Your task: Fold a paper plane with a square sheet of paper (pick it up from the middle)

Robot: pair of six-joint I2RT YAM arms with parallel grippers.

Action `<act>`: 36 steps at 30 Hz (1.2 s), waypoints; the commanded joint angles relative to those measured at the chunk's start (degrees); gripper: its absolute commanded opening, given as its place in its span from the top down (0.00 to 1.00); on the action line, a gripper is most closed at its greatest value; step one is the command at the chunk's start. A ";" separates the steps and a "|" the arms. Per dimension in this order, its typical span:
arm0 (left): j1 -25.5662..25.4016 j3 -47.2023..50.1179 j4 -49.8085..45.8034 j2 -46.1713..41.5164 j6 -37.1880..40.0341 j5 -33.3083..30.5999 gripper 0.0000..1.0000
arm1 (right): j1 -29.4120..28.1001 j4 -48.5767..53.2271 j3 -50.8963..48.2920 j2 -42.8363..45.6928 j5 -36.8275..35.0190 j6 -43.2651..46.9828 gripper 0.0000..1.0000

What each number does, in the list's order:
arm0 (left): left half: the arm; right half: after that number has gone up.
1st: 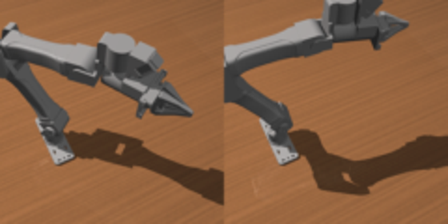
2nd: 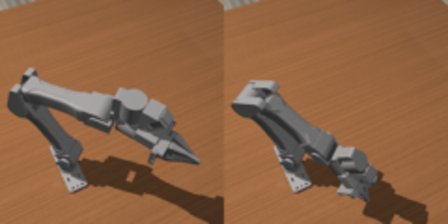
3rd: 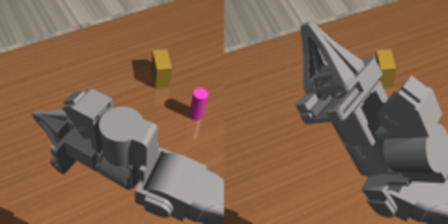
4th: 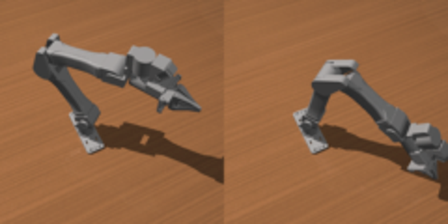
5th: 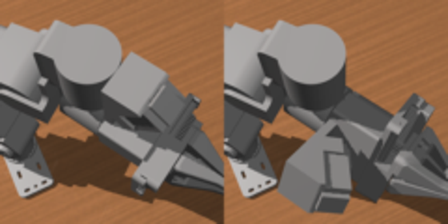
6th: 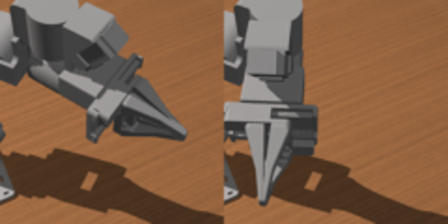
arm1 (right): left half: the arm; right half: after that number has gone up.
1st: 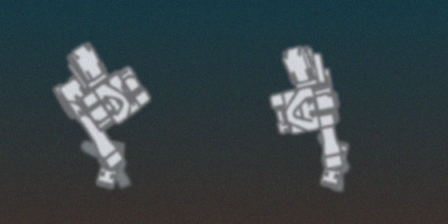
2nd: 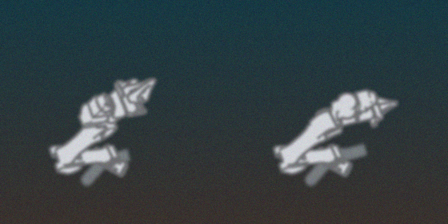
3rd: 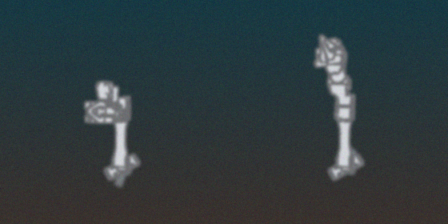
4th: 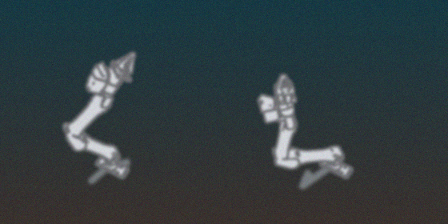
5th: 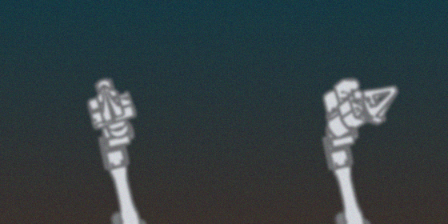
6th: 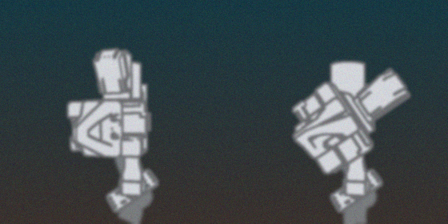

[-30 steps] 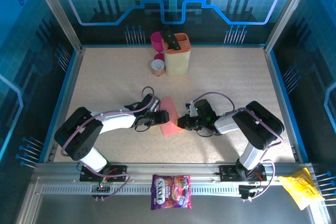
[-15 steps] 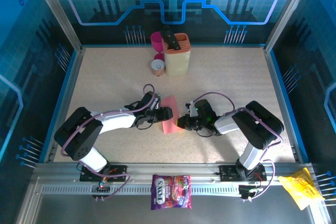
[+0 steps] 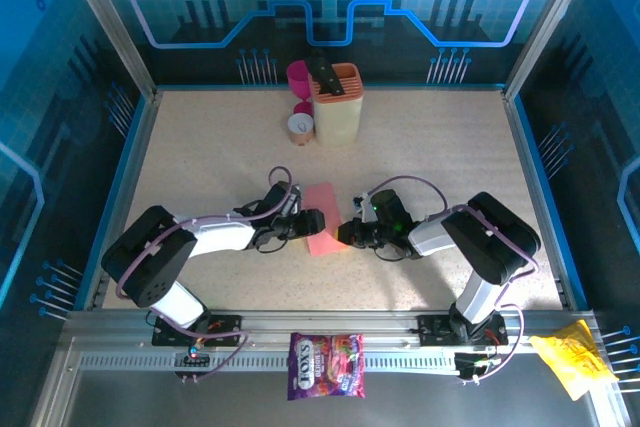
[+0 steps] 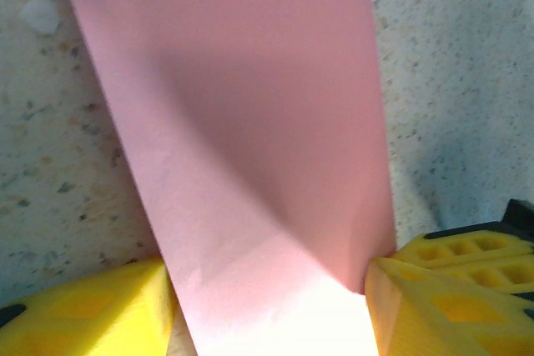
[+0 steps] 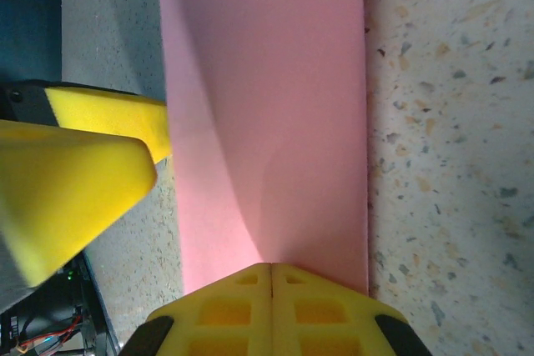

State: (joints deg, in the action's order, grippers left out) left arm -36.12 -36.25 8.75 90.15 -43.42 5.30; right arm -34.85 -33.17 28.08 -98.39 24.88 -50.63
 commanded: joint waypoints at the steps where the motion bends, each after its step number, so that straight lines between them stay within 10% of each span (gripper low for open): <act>1: 0.56 1.83 1.77 -0.55 0.61 -0.82 0.38 | -0.38 5.57 -1.53 -3.39 -3.08 0.35 1.00; 36: 2.99 9.76 21.41 1.13 0.08 4.55 0.55 | -0.38 6.01 -1.05 -4.00 -2.94 0.45 1.00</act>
State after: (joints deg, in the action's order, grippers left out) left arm -33.54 -27.49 28.03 90.30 -43.57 8.36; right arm -34.81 -33.56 28.08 -98.65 25.15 -50.63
